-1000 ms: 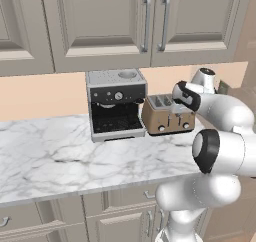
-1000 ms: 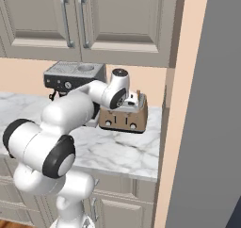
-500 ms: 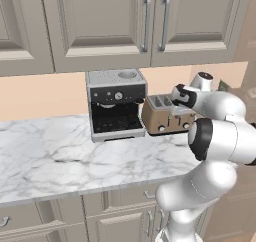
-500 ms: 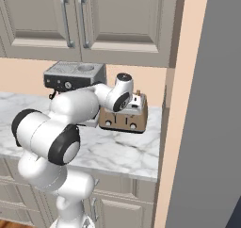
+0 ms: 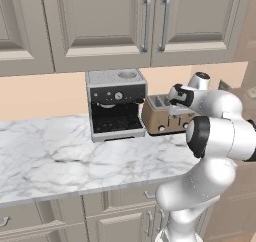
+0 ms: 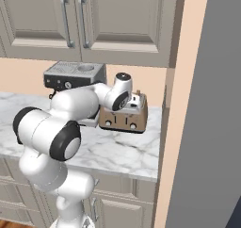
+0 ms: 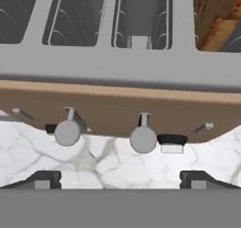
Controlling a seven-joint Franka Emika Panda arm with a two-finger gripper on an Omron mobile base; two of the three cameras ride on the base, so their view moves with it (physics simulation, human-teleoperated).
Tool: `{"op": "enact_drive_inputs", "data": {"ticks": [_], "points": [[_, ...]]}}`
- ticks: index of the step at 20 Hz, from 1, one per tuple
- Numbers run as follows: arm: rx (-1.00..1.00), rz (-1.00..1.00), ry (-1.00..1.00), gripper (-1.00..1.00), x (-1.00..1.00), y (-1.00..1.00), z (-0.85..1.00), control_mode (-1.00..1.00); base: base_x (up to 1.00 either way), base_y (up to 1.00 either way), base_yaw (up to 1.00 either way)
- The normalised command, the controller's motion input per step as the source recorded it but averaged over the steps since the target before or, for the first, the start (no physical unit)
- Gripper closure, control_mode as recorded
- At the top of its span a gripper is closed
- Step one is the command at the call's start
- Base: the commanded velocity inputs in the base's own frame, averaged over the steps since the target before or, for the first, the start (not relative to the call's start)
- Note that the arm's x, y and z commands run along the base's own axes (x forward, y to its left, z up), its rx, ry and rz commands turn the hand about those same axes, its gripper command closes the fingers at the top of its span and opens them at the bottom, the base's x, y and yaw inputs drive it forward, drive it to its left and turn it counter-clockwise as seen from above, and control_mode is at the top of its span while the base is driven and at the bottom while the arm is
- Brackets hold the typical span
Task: Start the toaster. Once the lever pops up, take the bread to the plate on the dining counter.
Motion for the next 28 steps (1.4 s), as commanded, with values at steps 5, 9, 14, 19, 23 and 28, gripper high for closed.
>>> {"op": "enact_drive_inputs", "data": {"ticks": [5,9,14,19,23,28], "points": [[0.00,0.00,0.00,-1.00,0.16,0.10,-0.05,-1.00,0.00,0.00,0.00],[0.00,0.00,0.00,-1.00,0.01,0.07,-0.10,-1.00,0.00,0.00,0.00],[0.00,0.00,0.00,-1.00,0.00,0.00,-0.05,-1.00,0.00,0.00,0.00],[0.00,0.00,-0.08,-1.00,0.00,0.00,-0.10,-1.00,0.00,0.00,0.00],[0.00,0.00,-0.15,-1.00,0.00,0.00,0.00,-1.00,0.00,0.00,0.00],[0.00,0.00,-0.09,-1.00,0.00,0.01,-0.03,-1.00,0.00,0.00,0.00]]}}
